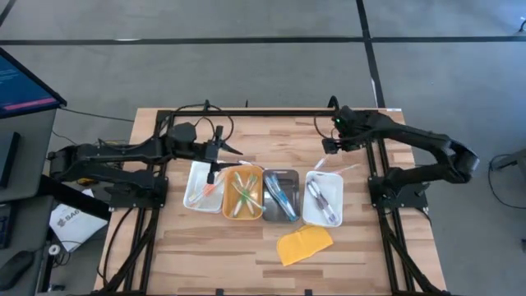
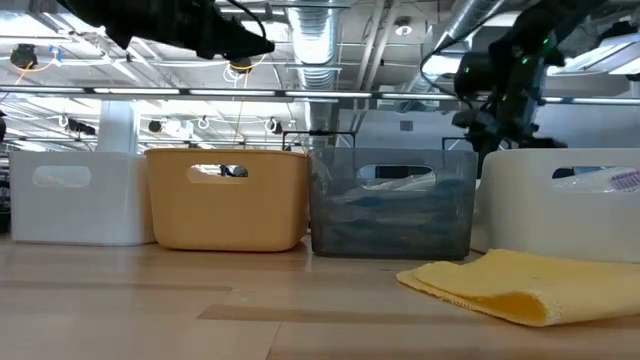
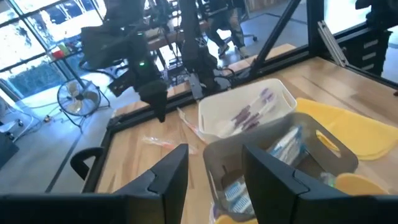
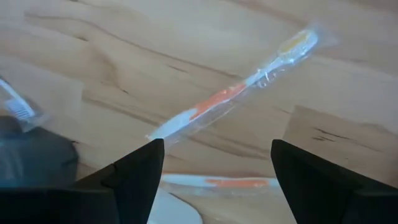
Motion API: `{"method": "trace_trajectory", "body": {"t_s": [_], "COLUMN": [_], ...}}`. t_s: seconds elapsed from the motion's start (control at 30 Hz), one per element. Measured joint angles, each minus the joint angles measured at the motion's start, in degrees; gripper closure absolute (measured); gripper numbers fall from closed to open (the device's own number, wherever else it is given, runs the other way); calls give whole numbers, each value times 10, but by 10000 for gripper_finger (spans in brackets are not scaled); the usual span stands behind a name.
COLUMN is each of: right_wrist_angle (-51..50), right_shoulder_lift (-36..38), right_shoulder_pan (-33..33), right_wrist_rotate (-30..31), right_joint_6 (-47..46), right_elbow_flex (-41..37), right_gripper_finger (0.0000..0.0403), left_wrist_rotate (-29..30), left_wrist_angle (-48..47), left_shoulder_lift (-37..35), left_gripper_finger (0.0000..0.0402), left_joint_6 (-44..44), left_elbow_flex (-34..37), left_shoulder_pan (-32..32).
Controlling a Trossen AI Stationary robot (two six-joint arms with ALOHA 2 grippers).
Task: Pick & Place Toothbrushes
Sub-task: Put the orange toothbrush into the left white bin
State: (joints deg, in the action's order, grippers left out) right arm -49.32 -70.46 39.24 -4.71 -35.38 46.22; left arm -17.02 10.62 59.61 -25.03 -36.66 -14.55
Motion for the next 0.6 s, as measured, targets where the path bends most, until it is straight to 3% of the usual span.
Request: {"method": "trace_trajectory", "body": {"t_s": [0.17,0.6], "right_wrist_angle": [23,71], "right_shoulder_lift": [-77,-183], "right_shoulder_pan": [32,33], "right_wrist_rotate": [-60,-73], "right_joint_6": [10,-1], "right_elbow_flex": [0,0], "right_gripper_finger": [112,112], "left_wrist_rotate": [0,-1], "left_wrist_angle": [2,2], "left_shoulder_lift": [0,0], "left_gripper_finger": [256,256], "left_joint_6": [6,17], "left_elbow_flex": [15,27], "left_shoulder_pan": [0,12]}}
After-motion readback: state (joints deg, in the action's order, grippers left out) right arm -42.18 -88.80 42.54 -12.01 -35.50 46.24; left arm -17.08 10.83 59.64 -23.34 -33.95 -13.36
